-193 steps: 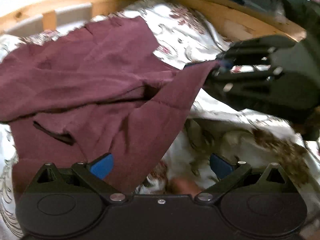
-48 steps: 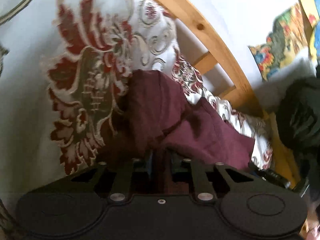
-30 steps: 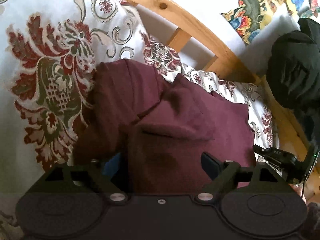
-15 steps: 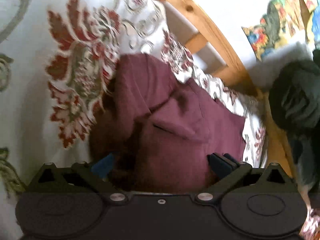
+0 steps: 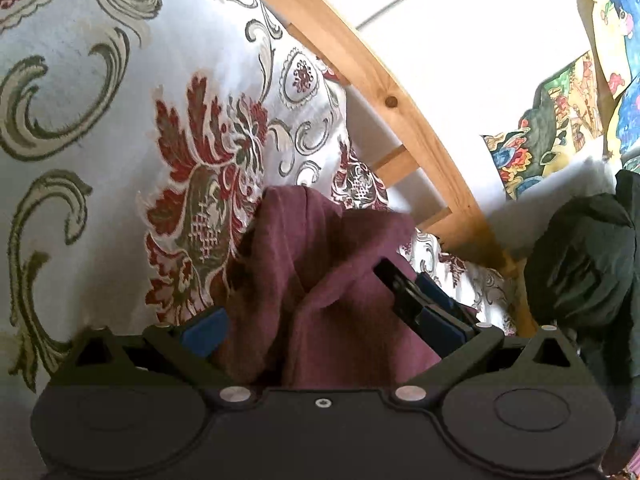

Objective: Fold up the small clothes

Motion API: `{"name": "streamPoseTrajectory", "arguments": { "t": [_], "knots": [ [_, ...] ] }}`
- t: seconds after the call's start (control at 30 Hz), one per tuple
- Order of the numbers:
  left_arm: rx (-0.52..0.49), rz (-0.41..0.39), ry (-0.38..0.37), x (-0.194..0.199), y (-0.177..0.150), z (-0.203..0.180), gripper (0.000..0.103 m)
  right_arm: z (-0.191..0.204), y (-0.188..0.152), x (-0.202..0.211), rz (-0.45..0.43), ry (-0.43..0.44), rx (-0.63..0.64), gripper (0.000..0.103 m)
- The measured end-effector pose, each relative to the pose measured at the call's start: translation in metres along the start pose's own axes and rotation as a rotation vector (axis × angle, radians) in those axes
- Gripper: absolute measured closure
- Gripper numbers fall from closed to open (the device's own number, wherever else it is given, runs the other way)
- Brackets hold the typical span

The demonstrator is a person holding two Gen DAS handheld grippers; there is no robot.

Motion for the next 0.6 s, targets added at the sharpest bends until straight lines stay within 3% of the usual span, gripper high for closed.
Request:
{"name": "streamPoseTrajectory", "arguments": {
  "t": [0.23, 0.47, 0.6],
  "knots": [
    [-0.172, 0.019, 0.049, -0.005, -0.006, -0.008, 0.001, 0.011, -0.023, -0.009, 0.080, 0.029, 0.038, 0.014],
    [-0.228, 0.101, 0.060, -0.017, -0.019, -0.007, 0.001, -0.046, -0.043, 0.015, 0.125, -0.089, -0.093, 0.001],
    [-0.251, 0.137, 0.075, -0.028, -0.025, -0.008, 0.001, -0.089, -0.046, 0.033, 0.139, -0.174, -0.188, 0.001]
  ]
}}
Point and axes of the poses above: each gripper's, at about its wrist camera, not at the fingertips, and x roughly against the way its jaws point, z to its left, y to its top, the point moved 6 cm from there along -x, roughly the way its jaws point, and after that the axes turned 13 degrees about -x, right-handed, at the moved point
